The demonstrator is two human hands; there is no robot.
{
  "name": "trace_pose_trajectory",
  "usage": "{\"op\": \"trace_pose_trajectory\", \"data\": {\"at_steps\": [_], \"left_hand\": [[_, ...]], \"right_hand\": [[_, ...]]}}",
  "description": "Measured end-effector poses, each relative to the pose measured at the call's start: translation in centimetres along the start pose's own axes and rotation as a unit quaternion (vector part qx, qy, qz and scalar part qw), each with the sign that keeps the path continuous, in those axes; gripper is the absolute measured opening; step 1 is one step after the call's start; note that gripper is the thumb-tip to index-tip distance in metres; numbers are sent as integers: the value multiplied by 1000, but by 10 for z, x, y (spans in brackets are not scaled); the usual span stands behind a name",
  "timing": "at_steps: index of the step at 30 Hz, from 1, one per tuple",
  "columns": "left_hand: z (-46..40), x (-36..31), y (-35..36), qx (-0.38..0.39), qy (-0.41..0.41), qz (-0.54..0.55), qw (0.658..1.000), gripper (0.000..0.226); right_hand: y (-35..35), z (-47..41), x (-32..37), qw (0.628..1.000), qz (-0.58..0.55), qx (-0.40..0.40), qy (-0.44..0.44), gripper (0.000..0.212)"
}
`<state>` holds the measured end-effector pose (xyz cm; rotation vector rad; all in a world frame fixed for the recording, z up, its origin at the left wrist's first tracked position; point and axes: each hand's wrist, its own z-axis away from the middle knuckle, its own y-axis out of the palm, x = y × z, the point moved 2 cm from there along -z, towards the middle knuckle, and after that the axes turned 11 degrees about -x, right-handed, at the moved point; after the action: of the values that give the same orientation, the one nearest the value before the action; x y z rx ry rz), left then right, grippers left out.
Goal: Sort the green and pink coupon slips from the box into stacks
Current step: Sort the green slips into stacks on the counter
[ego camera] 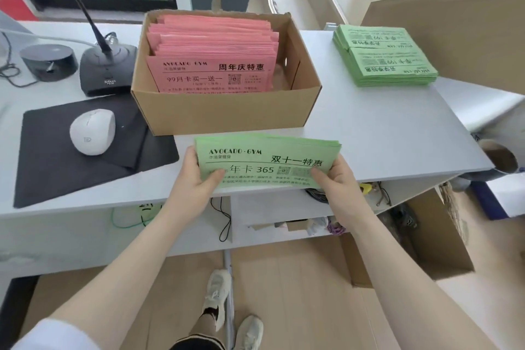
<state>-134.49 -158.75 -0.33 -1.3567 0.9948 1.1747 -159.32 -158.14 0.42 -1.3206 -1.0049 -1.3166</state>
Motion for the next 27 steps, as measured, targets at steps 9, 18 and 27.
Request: {"op": "trace_pose_trajectory", "data": {"at_steps": [9, 18, 27], "left_hand": [[-18, -21, 7, 57, 75, -39, 995, 33], [-65, -90, 36, 139, 276, -159, 938, 33], [-81, -126, 84, 158, 381, -160, 897, 21]], "right_hand": [[-3, -5, 14, 995, -41, -89, 28, 36], [-3, -17, 88, 882, 311, -216, -281, 39], [3, -42, 115, 887, 346, -113, -284, 21]]}}
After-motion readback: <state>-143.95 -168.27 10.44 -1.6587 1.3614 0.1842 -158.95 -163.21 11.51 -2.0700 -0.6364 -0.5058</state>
